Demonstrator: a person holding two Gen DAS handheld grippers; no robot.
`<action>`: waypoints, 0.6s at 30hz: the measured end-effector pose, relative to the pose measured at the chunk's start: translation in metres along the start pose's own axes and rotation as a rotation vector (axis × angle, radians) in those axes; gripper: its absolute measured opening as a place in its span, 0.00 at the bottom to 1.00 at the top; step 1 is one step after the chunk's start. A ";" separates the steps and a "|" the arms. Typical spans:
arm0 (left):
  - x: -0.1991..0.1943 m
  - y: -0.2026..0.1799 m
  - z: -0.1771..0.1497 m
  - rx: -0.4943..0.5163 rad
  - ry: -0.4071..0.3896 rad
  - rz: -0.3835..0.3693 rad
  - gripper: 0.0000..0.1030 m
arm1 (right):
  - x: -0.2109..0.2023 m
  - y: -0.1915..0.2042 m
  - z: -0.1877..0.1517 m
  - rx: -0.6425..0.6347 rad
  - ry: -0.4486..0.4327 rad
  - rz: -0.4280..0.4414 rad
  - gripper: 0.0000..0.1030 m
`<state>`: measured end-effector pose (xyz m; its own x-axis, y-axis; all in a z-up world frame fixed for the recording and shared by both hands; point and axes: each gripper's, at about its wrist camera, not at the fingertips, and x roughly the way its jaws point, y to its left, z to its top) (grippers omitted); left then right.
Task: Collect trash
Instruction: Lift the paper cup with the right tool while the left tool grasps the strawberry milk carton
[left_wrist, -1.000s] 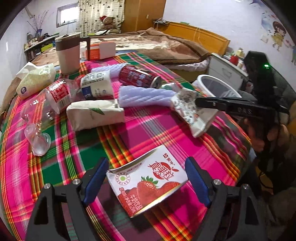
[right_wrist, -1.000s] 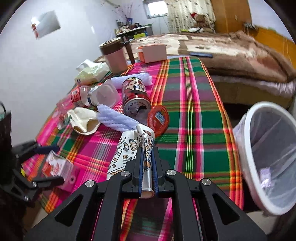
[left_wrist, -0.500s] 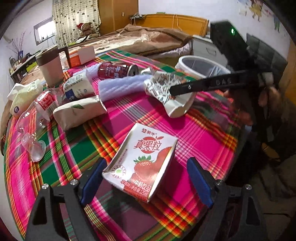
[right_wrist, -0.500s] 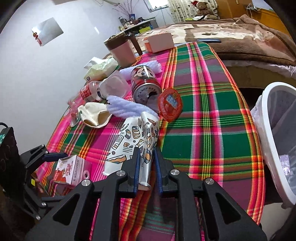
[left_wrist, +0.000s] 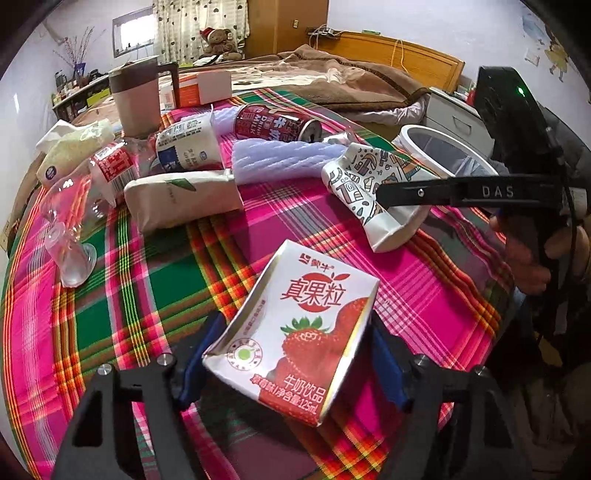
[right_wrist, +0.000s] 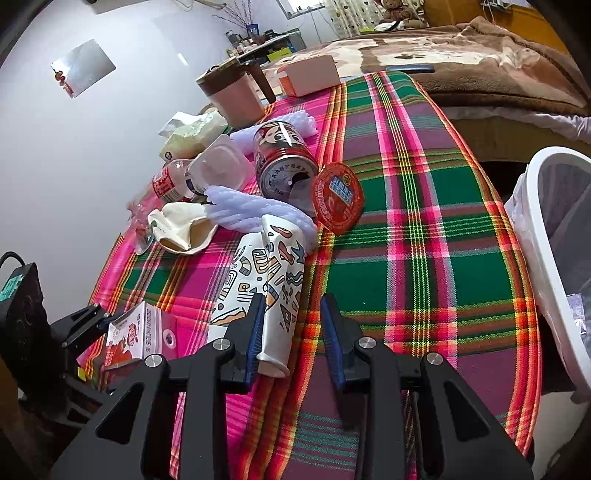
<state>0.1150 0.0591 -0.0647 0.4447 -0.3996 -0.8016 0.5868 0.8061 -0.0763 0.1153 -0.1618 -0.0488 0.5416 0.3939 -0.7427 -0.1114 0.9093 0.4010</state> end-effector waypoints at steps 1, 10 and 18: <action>0.000 0.001 0.000 -0.012 -0.003 0.001 0.74 | 0.000 0.001 -0.001 -0.003 0.001 0.001 0.30; -0.001 0.004 -0.002 -0.105 -0.014 0.018 0.74 | -0.003 0.006 -0.007 -0.047 -0.030 -0.043 0.23; -0.001 -0.002 -0.003 -0.127 -0.025 0.045 0.70 | -0.010 0.007 -0.008 -0.062 -0.063 -0.046 0.12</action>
<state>0.1114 0.0591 -0.0651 0.4862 -0.3716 -0.7909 0.4765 0.8714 -0.1165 0.1025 -0.1582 -0.0426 0.5983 0.3437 -0.7238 -0.1352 0.9337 0.3315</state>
